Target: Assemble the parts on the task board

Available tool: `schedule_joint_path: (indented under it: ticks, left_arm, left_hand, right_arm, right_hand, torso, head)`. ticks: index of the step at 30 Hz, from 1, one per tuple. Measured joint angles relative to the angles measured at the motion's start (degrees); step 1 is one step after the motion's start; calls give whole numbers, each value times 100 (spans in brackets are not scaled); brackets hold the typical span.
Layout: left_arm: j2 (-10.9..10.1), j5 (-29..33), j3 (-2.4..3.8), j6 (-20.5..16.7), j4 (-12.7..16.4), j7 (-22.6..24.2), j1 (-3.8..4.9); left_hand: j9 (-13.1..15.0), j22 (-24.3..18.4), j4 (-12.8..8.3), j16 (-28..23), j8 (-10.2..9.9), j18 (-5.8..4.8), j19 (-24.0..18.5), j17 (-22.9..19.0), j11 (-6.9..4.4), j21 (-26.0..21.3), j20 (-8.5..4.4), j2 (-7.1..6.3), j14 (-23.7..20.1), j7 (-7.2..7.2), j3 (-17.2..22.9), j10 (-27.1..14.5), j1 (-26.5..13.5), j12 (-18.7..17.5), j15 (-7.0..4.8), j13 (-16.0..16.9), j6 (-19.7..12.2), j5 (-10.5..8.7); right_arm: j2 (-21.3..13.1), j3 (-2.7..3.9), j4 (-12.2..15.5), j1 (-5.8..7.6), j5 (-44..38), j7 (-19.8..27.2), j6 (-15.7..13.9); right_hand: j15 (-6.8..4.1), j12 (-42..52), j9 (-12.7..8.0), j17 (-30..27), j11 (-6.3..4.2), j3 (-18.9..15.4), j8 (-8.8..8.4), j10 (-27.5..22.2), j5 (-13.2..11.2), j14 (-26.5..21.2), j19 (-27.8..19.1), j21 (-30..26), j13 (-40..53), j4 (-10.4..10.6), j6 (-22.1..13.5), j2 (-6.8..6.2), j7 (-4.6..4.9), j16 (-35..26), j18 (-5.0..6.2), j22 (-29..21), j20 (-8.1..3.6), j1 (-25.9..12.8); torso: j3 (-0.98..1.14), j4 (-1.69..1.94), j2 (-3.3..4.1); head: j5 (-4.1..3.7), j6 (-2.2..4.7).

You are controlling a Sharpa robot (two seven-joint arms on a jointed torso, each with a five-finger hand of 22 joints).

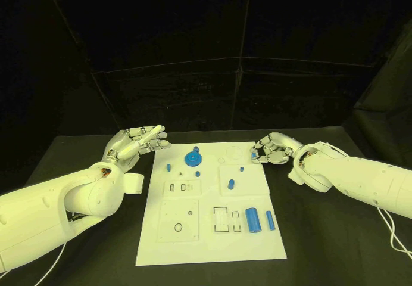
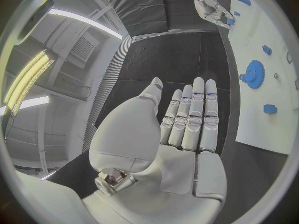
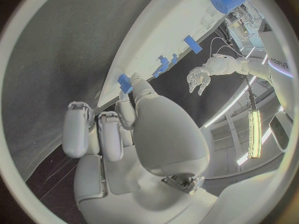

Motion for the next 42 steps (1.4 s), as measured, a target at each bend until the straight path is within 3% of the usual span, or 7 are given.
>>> schedule_joint_path:
  ticks: [32, 38, 42]
  left_arm:
    - [0, 0, -2, 32, -4, -42, 0]
    - [-1, 0, -2, 42, -4, -48, 0]
    - [-1, 0, -2, 45, -4, -50, 0]
  left_hand:
    - [0, -5, 0, -23, -22, 0, 0, 3, 0, 0, 0, 0, 0, 0, 0, 0, 0, 0, 0, 0, 0, 0]
    - [0, -5, 0, -23, -22, 0, 0, 3, 0, 0, 0, 0, 0, 0, 0, 0, 0, 0, 0, 0, 0, 0]
    - [0, -4, 0, -23, -21, 0, 0, 3, 0, 0, 1, 0, 0, 0, 0, 0, 0, 0, 0, 0, 0, 0]
  right_arm:
    - [64, 0, -61, -1, -93, -114, 135]
    - [65, 1, -53, -1, -112, -113, 102]
    - [56, 1, -38, -1, -120, -93, -10]
  right_hand:
    - [-25, 20, -2, -1, -21, 161, 24, 20, 0, -19, 42, 23, 30, -94, 283, 38, -65, 24, 0, 35, -42, 38]
    - [-96, 20, -12, -2, -44, 338, 108, 0, -89, -8, 62, 23, 37, -152, 499, 138, -131, 24, 1, 49, -63, 59]
    - [-135, 37, -10, -2, -74, 477, 151, 11, -122, -31, 51, 23, 58, -220, 523, 175, -118, 24, 0, 49, -114, 81]
  torso:
    - [3, -4, -1]
    - [3, -4, -2]
    - [3, -4, -2]
  head:
    - [0, -47]
    - [0, -53]
    - [2, -59]
